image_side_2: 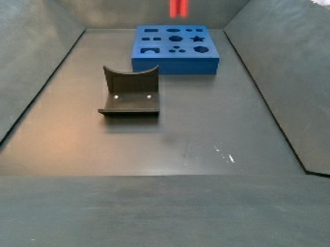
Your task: Insert the 3 prong object.
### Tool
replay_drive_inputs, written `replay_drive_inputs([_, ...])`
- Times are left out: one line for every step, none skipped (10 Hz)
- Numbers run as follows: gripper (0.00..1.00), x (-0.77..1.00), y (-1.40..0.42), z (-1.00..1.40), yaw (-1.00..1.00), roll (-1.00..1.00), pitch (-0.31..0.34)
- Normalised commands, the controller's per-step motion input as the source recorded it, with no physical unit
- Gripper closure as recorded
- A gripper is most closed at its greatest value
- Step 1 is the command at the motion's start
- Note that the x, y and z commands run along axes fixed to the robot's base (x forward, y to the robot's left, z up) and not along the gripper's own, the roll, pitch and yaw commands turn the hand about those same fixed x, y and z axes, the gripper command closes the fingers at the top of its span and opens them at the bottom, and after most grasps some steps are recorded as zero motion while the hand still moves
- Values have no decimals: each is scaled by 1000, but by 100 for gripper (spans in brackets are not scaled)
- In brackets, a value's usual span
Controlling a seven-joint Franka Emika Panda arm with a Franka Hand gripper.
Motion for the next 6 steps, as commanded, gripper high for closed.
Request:
replay_drive_inputs([100, 166, -217, -769, 0, 239, -107])
replay_drive_inputs([100, 323, -180, -769, -74, 183, -99])
replay_drive_inputs([100, 203, 0, -600, -49, 179, -23])
replay_drive_inputs([100, 0, 186, -577, 0, 123, -44])
replay_drive_inputs([100, -26, 211, -623, 0, 0, -163])
replay_drive_inputs([100, -17, 191, -514, 0, -41, -180])
